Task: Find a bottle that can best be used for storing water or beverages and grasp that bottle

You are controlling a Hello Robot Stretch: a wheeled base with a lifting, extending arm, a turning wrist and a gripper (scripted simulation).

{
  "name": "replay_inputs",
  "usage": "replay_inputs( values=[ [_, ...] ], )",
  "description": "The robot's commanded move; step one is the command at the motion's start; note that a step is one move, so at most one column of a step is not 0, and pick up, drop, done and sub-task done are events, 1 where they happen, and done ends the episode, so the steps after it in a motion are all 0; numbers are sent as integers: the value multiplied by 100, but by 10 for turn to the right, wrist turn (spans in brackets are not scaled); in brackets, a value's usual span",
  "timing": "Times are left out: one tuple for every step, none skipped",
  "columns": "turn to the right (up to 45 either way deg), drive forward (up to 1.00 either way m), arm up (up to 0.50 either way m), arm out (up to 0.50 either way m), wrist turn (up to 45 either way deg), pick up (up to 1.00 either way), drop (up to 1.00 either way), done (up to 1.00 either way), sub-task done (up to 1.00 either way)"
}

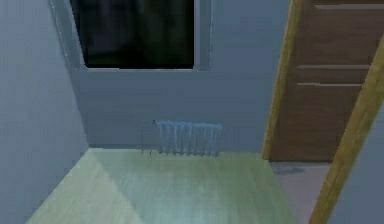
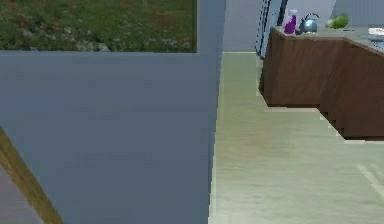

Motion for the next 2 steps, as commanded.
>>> replay_inputs(
  values=[
    [0, 5, 0, 0, 0, 0, 0, 0, 0],
    [-270, 0, 0, 0, 0, 0, 0, 0, 0]
  ],
)
